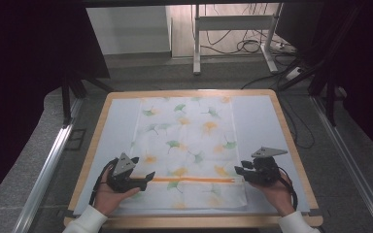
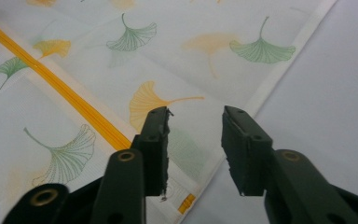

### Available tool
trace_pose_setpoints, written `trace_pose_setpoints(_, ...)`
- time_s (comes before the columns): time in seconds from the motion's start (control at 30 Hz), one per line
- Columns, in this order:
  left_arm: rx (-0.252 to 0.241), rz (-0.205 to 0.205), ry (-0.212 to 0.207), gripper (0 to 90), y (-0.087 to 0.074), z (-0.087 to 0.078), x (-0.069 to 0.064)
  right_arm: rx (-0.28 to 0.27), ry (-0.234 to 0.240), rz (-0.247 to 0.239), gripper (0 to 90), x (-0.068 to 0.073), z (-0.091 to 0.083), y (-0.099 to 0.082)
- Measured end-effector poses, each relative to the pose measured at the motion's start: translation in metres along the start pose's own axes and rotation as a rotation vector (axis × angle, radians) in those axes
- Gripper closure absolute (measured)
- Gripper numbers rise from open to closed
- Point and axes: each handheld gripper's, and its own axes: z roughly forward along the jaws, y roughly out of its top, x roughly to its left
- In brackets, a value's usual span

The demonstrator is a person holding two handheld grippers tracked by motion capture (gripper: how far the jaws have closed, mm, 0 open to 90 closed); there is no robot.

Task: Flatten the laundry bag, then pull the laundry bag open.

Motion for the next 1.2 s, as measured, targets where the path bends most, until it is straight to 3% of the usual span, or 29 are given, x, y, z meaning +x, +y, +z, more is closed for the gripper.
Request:
trace_pose_setpoints(0.1, 0.023, 0.000, -0.010, 21.6, 0.004, 0.001, -0.001, -0.001, 0.008, -0.003, 66.8, -0.001, 0.001, 0.000)
trace_pose_setpoints(0.23, 0.022, 0.020, 0.008, 21.9, 0.011, 0.003, -0.004, 0.009, 0.026, -0.009, 74.3, -0.001, 0.002, 0.000)
trace_pose_setpoints(0.47, 0.017, 0.028, -0.016, 22.4, 0.017, 0.005, -0.010, 0.020, 0.051, -0.010, 86.3, -0.001, 0.003, -0.003)
trace_pose_setpoints(1.0, 0.049, 0.063, -0.083, 22.3, 0.032, 0.026, -0.026, 0.005, 0.082, 0.001, 88.7, 0.008, -0.010, -0.015)
trace_pose_setpoints(1.03, 0.053, 0.072, -0.101, 22.2, 0.035, 0.030, -0.031, 0.004, 0.087, -0.001, 88.7, 0.010, -0.012, -0.017)
trace_pose_setpoints(1.17, 0.062, 0.117, -0.102, 22.3, 0.043, 0.039, -0.043, 0.004, 0.098, -0.012, 88.7, 0.016, -0.016, -0.023)
trace_pose_setpoints(1.2, 0.055, 0.141, -0.107, 22.3, 0.049, 0.042, -0.051, 0.005, 0.101, -0.019, 88.7, 0.019, -0.018, -0.026)
